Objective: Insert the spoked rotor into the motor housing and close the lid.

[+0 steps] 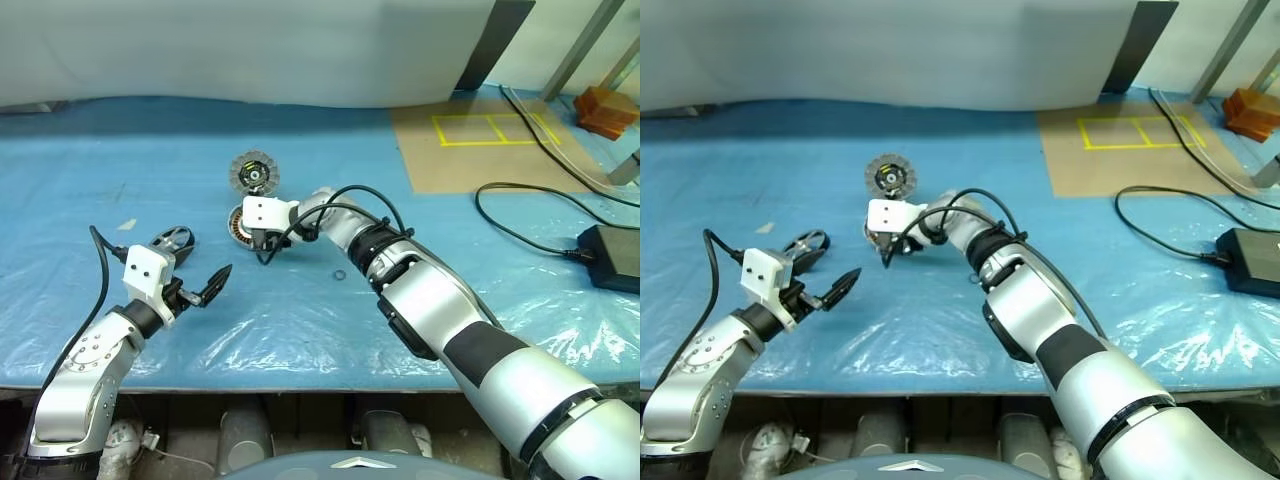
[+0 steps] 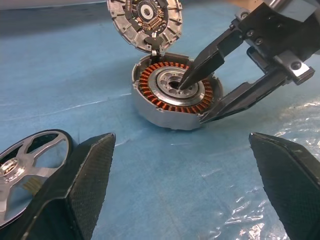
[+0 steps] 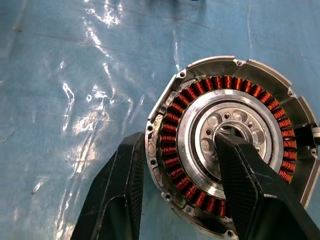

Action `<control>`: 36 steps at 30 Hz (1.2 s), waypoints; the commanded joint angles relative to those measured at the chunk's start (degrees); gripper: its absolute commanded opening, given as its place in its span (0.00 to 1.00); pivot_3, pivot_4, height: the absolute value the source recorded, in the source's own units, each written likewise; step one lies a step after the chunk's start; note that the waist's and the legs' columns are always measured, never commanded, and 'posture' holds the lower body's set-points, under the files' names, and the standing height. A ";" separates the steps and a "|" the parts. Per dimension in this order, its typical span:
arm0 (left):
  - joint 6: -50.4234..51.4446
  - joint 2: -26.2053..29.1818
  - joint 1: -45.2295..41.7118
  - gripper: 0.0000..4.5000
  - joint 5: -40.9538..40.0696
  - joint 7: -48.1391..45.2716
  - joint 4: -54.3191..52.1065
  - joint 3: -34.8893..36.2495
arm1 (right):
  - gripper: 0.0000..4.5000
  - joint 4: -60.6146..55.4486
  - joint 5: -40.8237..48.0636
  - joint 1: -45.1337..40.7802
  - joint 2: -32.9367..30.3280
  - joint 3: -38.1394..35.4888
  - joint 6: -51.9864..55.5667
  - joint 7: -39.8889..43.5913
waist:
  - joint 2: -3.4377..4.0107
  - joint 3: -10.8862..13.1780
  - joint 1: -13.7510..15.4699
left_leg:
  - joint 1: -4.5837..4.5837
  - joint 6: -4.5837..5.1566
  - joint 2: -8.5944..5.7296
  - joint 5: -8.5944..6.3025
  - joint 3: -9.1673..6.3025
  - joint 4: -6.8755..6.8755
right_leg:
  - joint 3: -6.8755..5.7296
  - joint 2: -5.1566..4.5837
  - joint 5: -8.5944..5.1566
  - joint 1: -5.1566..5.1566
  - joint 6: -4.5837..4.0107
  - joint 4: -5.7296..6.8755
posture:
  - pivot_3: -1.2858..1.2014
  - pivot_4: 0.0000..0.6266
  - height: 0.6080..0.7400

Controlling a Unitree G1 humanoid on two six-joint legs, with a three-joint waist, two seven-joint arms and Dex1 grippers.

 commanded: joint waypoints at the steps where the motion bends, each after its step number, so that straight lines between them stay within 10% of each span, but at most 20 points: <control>1: -0.26 0.57 -0.44 1.00 -0.79 -0.14 -1.85 1.23 | 0.42 -4.25 0.94 1.53 -3.00 0.46 -1.34 9.38 | -0.01 0.00 0.08 | -0.04 0.00 0.00 0.00 0.00 0.02 | -0.01 0.00 0.00 0.00 0.00 -0.03 | 0.52 0.24 1.00; 6: -0.39 0.43 -1.09 1.00 -0.73 -0.49 -0.94 0.84 | 0.42 -25.83 5.02 11.31 -11.11 1.27 4.52 24.84 | -0.06 -0.03 0.60 | -0.18 0.11 0.00 0.07 -0.02 0.01 | -0.10 -0.01 0.06 0.00 0.10 -0.12 | 0.52 0.24 1.00; 17: -0.02 1.58 -6.02 1.00 -0.13 -3.40 3.21 -1.33 | 0.42 -48.36 7.33 19.53 -14.04 5.36 26.12 29.92 | -0.07 -0.04 0.13 | 0.02 0.06 0.02 0.03 0.00 0.06 | 0.01 0.02 0.02 0.04 -0.01 -0.01 | 0.52 0.24 1.00; 29: 0.11 1.46 -6.15 1.00 0.06 -3.76 3.03 -2.23 | 0.42 -45.33 5.97 19.87 -9.28 8.89 36.66 21.19 | -0.08 -0.05 -0.38 | 0.53 0.03 0.03 0.02 0.07 -0.04 | 0.11 0.06 0.01 0.38 -0.03 -0.03 | 0.52 0.24 1.00; 36: 0.07 1.27 -6.14 1.00 0.16 -3.73 3.12 -2.59 | 0.84 -47.02 10.35 17.99 -9.17 7.14 44.20 22.82 | -0.04 -0.03 -0.10 | 0.84 0.05 0.01 0.01 0.09 -0.11 | 0.13 0.02 0.04 0.70 -0.09 -0.04 | 0.52 0.24 1.00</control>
